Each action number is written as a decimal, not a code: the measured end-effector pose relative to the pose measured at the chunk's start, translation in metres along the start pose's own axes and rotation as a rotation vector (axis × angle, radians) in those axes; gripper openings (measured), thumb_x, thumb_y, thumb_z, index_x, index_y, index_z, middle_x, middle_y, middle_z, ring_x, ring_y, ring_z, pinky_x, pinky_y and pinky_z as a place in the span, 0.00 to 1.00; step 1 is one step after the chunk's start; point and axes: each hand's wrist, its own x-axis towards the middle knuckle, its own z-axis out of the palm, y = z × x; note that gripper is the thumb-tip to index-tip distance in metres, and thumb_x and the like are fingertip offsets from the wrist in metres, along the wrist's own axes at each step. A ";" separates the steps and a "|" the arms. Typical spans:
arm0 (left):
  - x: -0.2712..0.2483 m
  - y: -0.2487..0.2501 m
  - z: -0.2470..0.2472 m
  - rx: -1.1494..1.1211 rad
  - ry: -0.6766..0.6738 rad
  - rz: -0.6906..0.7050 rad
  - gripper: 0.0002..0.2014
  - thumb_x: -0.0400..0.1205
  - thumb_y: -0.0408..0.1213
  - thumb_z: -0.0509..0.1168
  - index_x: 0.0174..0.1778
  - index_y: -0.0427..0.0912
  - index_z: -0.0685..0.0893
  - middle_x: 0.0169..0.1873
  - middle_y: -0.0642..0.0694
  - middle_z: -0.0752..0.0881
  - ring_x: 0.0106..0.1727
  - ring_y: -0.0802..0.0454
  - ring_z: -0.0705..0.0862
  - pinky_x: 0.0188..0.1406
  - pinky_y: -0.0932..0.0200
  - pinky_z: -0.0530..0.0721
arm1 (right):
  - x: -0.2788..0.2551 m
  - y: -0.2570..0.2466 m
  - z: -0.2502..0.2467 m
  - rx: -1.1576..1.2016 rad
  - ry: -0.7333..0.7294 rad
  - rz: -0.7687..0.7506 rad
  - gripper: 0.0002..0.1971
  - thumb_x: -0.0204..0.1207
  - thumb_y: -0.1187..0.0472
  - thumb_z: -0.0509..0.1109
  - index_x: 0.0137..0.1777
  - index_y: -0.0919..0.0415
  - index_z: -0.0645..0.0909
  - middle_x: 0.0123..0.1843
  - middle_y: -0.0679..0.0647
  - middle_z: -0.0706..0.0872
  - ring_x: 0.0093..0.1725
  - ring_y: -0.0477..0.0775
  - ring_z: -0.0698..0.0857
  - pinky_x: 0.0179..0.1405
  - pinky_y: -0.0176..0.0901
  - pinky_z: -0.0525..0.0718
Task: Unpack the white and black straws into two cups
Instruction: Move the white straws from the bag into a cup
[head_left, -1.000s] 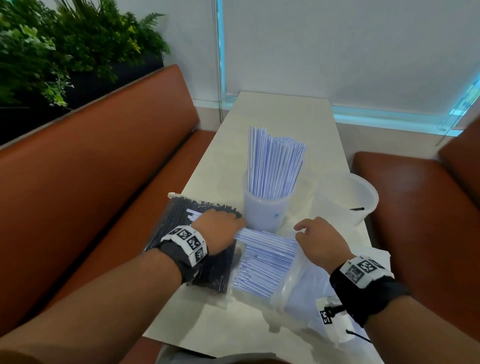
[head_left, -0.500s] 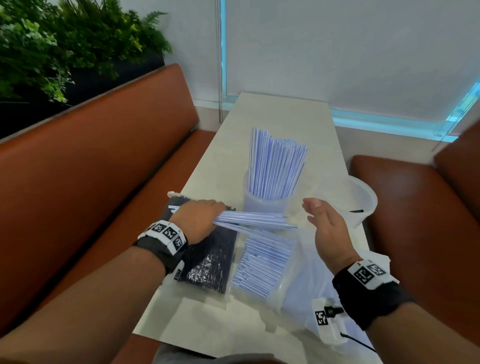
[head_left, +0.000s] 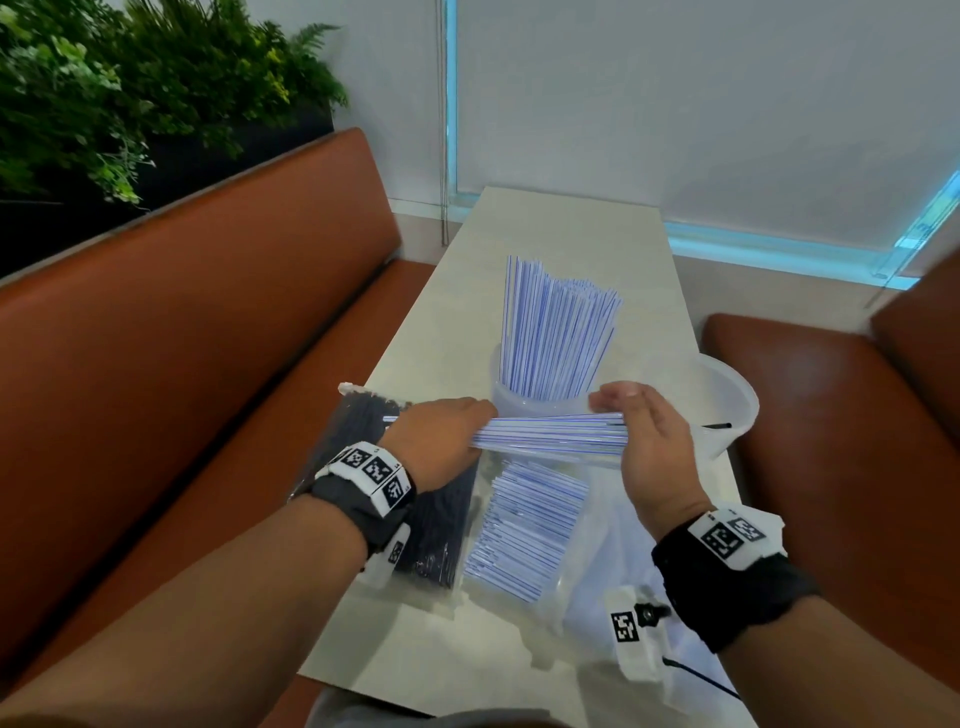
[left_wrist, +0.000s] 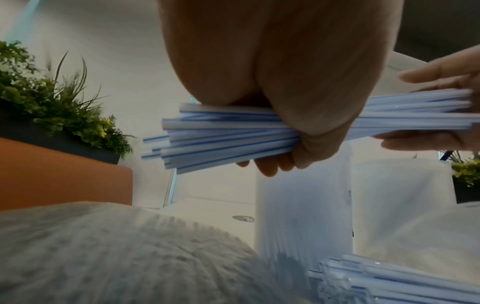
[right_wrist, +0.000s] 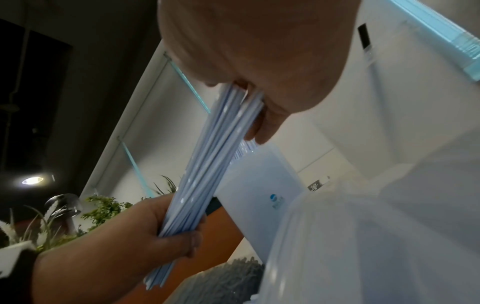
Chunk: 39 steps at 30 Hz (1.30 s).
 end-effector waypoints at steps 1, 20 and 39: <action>0.003 0.002 0.000 0.012 -0.002 -0.006 0.11 0.83 0.42 0.65 0.59 0.46 0.76 0.48 0.46 0.85 0.47 0.43 0.85 0.42 0.48 0.84 | 0.002 -0.001 -0.002 -0.010 0.031 -0.009 0.18 0.88 0.54 0.59 0.51 0.62 0.88 0.47 0.53 0.92 0.50 0.47 0.89 0.52 0.29 0.82; 0.045 0.074 -0.091 -1.845 0.746 -0.072 0.09 0.81 0.26 0.67 0.47 0.46 0.83 0.29 0.46 0.82 0.31 0.48 0.82 0.38 0.54 0.84 | 0.008 -0.008 0.003 0.594 -0.112 0.745 0.36 0.84 0.32 0.57 0.67 0.67 0.82 0.61 0.64 0.91 0.59 0.63 0.91 0.63 0.60 0.86; 0.053 0.095 -0.071 -1.920 0.688 -0.310 0.07 0.81 0.25 0.69 0.48 0.42 0.82 0.33 0.41 0.83 0.34 0.45 0.84 0.40 0.51 0.87 | 0.006 -0.020 0.020 -0.421 -0.465 0.048 0.13 0.71 0.45 0.79 0.47 0.50 0.82 0.41 0.51 0.89 0.41 0.51 0.88 0.46 0.48 0.88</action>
